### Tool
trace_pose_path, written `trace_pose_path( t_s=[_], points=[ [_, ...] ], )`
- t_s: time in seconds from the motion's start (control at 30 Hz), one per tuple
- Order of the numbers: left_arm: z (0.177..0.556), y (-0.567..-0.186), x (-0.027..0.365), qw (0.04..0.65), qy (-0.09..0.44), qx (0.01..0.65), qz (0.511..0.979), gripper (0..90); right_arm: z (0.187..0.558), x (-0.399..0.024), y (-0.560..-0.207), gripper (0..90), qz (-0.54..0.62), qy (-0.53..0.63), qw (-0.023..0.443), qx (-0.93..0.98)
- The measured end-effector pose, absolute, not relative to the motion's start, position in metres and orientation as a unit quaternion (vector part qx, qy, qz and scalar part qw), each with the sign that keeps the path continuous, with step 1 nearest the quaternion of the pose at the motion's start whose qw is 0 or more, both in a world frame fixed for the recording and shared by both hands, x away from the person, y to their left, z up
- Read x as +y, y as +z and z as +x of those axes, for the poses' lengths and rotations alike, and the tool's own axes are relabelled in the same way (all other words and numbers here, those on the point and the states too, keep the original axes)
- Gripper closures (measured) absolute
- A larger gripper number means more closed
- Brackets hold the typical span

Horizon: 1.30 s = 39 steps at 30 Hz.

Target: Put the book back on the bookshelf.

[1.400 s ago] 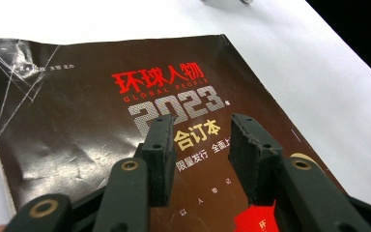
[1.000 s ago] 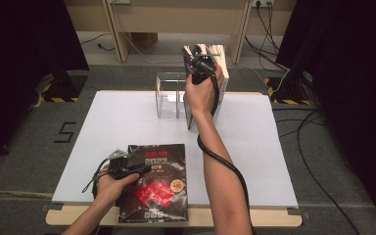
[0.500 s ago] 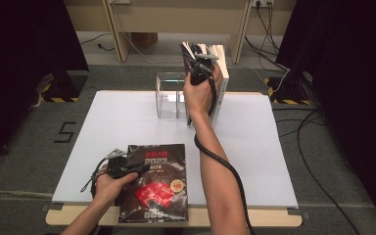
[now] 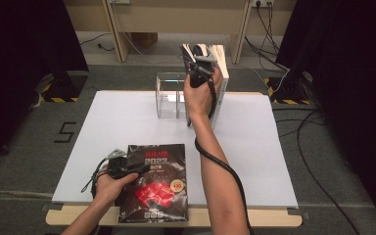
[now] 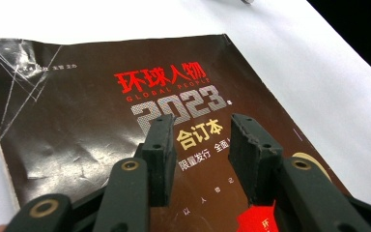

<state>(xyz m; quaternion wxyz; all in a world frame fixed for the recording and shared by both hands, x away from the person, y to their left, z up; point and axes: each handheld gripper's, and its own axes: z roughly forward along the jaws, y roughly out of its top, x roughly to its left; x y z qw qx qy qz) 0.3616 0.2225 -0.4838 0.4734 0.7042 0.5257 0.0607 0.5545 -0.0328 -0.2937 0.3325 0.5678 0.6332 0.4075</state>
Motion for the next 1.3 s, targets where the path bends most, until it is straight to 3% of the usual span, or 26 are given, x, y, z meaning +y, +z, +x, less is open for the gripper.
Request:
trace_pose_path(
  t_s=[0.87, 1.3],
  points=[
    [0.361, -0.479, 0.224, 0.479, 0.066, 0.524, 0.701, 60.3, 0.513, -0.053, -0.274, 77.3, 0.546, 0.419, 0.366, 0.627],
    [0.364, -0.476, 0.228, 0.48, 0.074, 0.528, 0.697, 60.0, 0.5, -0.069, -0.276, 73.0, 0.546, 0.433, 0.355, 0.623]
  ],
)
